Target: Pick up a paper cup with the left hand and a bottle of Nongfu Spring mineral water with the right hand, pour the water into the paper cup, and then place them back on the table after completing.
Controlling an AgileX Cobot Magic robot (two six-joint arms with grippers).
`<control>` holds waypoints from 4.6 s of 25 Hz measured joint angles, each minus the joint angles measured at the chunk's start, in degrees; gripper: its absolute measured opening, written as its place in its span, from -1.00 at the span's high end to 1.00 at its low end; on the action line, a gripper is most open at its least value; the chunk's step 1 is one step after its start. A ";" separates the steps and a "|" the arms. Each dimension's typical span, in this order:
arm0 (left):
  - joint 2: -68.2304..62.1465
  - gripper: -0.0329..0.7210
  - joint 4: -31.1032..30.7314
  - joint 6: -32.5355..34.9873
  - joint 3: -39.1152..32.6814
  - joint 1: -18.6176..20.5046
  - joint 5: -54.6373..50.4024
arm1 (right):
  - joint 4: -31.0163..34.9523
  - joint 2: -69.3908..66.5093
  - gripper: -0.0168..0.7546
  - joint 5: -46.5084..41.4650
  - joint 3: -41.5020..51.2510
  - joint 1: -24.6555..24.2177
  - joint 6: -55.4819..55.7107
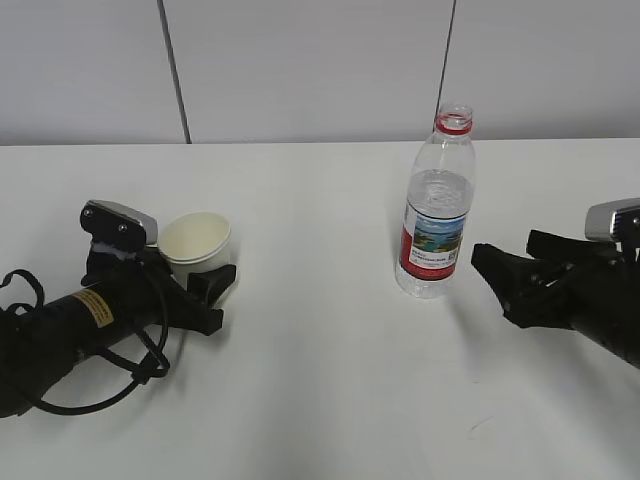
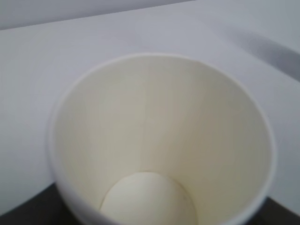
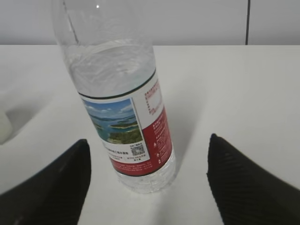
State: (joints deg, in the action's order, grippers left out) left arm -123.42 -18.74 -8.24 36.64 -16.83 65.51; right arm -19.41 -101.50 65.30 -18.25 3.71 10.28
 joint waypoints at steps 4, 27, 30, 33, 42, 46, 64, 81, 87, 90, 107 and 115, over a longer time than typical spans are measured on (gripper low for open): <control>0.00 -0.24 -0.07 0.00 0.00 0.00 0.00 | -2.13 -0.64 -0.64 0.13 -1.27 0.00 0.00; 0.00 -0.24 -0.11 0.00 0.00 0.00 0.07 | -9.12 -13.46 -0.76 0.25 -16.38 0.00 6.40; 0.00 -0.24 -0.11 0.00 0.00 0.00 0.07 | -10.25 -15.16 -0.76 0.35 -18.07 0.00 6.91; 0.00 -0.24 -0.11 0.00 0.00 0.00 0.07 | -11.20 -16.61 -0.76 0.35 -19.64 0.00 7.04; 0.00 -0.24 -0.18 0.00 0.00 0.00 0.07 | -12.19 -19.30 -0.76 0.35 -23.47 0.73 7.13; 0.00 -0.24 -0.38 0.00 0.00 0.00 0.07 | -12.39 -19.38 -0.64 0.35 -23.84 0.73 7.13; 0.00 -0.18 -9.58 -3.39 0.00 0.00 0.29 | -12.24 -19.38 -0.09 0.74 -23.97 0.73 2.83; 0.00 -0.18 -13.85 -6.93 4.00 -7.55 0.02 | -14.38 -10.04 -0.09 -17.48 -23.77 0.87 -6.79; 0.00 -0.17 -14.99 -8.75 7.06 -9.39 0.02 | -16.39 -8.22 -0.09 -19.79 -24.22 0.87 -10.28; 0.00 -0.17 -16.31 -9.95 8.25 -9.86 -0.05 | -18.19 -7.70 -0.09 -21.51 -25.61 0.87 -10.70; 0.00 -0.17 -18.55 -11.38 12.07 -10.04 -6.27 | -25.72 -7.02 -0.08 -35.54 -34.52 2.09 -13.75; 0.00 -0.17 -18.10 -11.44 13.81 -10.04 -7.16 | -28.05 -7.02 -0.08 -44.15 -39.51 5.54 -18.00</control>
State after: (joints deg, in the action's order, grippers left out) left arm -123.42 -36.83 -19.69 50.45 -26.87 58.35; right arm -47.46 -108.52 21.16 -57.76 9.25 -7.72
